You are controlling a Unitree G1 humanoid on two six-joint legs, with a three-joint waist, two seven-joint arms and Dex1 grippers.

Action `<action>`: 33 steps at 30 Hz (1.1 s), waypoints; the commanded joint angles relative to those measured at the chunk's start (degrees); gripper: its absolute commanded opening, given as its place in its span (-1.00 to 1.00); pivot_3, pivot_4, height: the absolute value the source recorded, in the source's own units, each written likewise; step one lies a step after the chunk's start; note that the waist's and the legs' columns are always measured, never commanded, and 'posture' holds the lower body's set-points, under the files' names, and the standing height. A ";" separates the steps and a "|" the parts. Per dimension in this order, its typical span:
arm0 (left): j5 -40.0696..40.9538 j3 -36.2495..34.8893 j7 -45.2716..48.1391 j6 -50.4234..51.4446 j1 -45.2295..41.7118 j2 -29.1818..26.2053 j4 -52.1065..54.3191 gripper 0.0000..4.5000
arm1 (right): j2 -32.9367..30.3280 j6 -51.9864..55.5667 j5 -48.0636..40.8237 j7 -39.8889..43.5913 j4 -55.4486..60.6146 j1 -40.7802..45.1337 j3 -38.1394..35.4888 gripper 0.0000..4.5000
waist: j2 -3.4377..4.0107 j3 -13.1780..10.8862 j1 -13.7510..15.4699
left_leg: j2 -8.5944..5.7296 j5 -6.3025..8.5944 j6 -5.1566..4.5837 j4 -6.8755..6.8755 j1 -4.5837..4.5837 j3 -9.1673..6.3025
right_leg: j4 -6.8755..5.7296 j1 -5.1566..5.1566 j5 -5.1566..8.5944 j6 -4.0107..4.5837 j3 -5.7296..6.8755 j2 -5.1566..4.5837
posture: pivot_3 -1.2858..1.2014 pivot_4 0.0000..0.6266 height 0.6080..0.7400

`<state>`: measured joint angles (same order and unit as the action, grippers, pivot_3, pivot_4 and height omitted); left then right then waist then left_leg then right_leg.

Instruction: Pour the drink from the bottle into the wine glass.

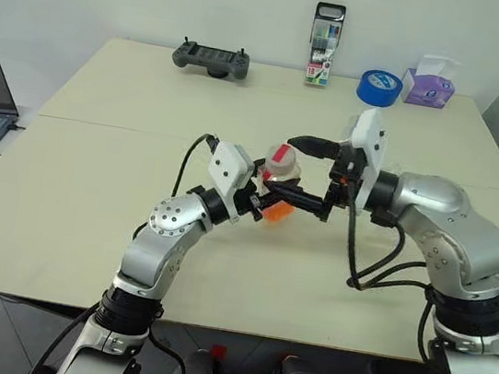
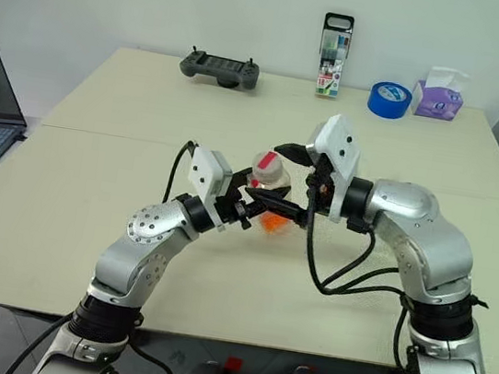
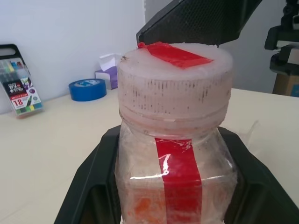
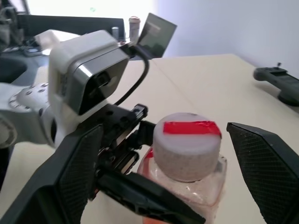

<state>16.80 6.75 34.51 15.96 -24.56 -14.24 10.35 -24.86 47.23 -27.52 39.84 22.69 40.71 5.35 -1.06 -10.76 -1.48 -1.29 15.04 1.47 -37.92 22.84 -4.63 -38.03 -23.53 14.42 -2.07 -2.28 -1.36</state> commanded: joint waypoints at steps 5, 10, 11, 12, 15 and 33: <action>0.57 0.10 0.91 -1.68 -1.91 0.96 0.99 -0.06 | 11.28 14.67 4.89 -25.71 15.62 -4.39 -1.74 1.00 | 0.01 0.00 -0.09 | 0.02 -0.01 0.03 0.04 0.03 -0.01 | -0.06 -0.10 0.00 0.00 -0.02 -0.13 | 0.03 -0.52 1.00; 0.48 0.20 1.39 -1.71 -1.99 1.24 0.67 -0.06 | 17.48 20.17 7.29 -34.53 20.45 -4.12 -0.91 1.00 | 0.02 0.01 -0.11 | 0.02 -0.03 0.06 0.04 0.03 -0.01 | -0.08 -0.12 0.00 0.00 -0.01 -0.09 | 0.03 -0.52 1.00; 0.47 0.22 1.50 -1.72 -2.07 1.27 0.56 -0.06 | 18.35 20.83 7.73 -35.66 21.03 -3.77 -0.37 1.00 | 0.02 0.01 -0.12 | 0.01 -0.03 0.06 0.04 0.02 0.00 | -0.08 -0.11 0.00 0.00 -0.01 -0.05 | 0.03 -0.52 1.00; 0.45 0.22 1.59 -1.74 -2.14 1.30 0.45 -0.06 | 19.01 21.41 7.98 -36.44 21.46 -3.50 0.11 1.00 | 0.02 0.01 -0.13 | 0.01 -0.03 0.06 0.03 0.02 0.01 | -0.08 -0.11 0.00 0.00 -0.02 0.00 | 0.03 -0.52 1.00; 0.36 0.19 1.83 -1.92 -2.44 1.30 -0.11 -0.06 | 21.15 22.35 9.03 -38.64 21.90 -2.94 1.47 1.00 | 0.02 0.01 -0.18 | 0.01 -0.03 0.06 0.03 0.01 0.02 | -0.09 -0.11 0.00 0.00 -0.02 0.04 | 0.03 -0.52 1.00; 0.01 0.34 1.64 -1.83 -2.19 1.34 -0.04 -0.06 | 23.80 24.95 11.92 -41.24 20.73 -3.16 3.61 0.84 | 0.02 0.01 -0.29 | 0.01 -0.03 0.05 0.04 0.01 0.02 | -0.09 -0.11 0.00 0.00 -0.01 0.07 | 0.03 -0.52 1.00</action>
<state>16.66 6.96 35.89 15.77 -25.46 -13.25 8.71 -1.49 73.27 -16.42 -0.78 42.34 36.88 9.20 -1.04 -10.74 -1.78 -1.28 15.01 1.52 -37.88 22.85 -4.61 -38.12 -23.65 14.41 -2.07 -2.29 -1.29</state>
